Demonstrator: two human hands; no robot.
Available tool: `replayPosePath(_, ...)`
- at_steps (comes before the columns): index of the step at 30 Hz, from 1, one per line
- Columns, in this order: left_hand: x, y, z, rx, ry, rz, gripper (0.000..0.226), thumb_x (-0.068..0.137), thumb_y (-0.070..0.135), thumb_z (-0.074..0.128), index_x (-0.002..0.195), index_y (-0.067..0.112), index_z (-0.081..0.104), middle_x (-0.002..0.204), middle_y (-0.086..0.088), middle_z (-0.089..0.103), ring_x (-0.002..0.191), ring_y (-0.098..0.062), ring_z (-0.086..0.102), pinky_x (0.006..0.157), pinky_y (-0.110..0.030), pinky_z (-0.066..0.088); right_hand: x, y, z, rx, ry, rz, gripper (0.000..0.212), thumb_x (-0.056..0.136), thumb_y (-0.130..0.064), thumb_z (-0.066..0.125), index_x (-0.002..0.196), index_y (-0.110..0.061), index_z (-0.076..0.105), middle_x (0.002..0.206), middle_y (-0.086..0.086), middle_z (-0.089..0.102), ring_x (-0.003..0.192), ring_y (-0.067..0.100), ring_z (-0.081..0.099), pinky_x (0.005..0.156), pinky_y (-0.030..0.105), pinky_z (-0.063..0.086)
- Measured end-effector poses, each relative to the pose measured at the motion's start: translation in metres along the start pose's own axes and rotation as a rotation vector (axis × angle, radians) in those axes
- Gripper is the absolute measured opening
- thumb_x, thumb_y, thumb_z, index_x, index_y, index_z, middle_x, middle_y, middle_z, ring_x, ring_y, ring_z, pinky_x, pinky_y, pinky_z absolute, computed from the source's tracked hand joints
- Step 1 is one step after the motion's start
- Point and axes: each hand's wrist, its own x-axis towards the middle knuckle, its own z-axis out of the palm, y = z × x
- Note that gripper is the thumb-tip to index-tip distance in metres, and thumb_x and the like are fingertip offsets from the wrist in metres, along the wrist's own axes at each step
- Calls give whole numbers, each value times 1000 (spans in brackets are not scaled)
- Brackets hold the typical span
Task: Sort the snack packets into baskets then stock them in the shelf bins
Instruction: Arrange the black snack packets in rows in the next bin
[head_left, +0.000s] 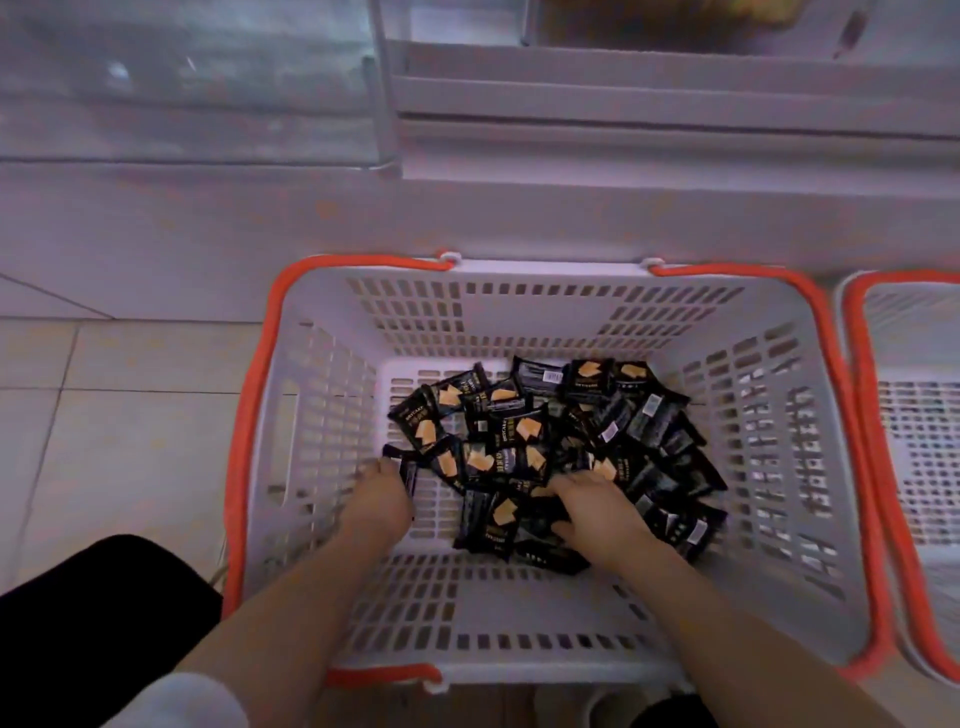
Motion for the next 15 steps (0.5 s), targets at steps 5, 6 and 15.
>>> replayPosePath(5, 15, 14, 12, -77, 125, -100, 52, 93, 26, 53, 132, -1, 30, 142, -22, 29, 124, -35, 41, 96, -41, 42, -21, -5, -26, 729, 90, 139, 19, 90, -26, 62, 102, -27, 47, 98, -16, 52, 77, -5, 52, 59, 2, 43)
replayPosePath(6, 14, 16, 15, -84, 155, -123, 53, 92, 26, 55, 131, -1, 31, 141, -21, 30, 122, -34, 43, 94, -40, 43, -25, -5, -29, 851, 91, 151, 16, 89, -26, 62, 98, -27, 49, 97, -16, 52, 76, -7, 53, 56, 1, 43)
replayPosePath(15, -6, 22, -8, -1247, -4, -240, 20, 93, 10, 39, 77, 7, 51, 65, -11, 52, 52, -22, 48, 46, -27, 39, -46, -14, -36, 1618, 218, 359, 19, 88, -16, 63, 106, -11, 60, 109, 5, 62, 101, 21, 61, 80, 30, 50)
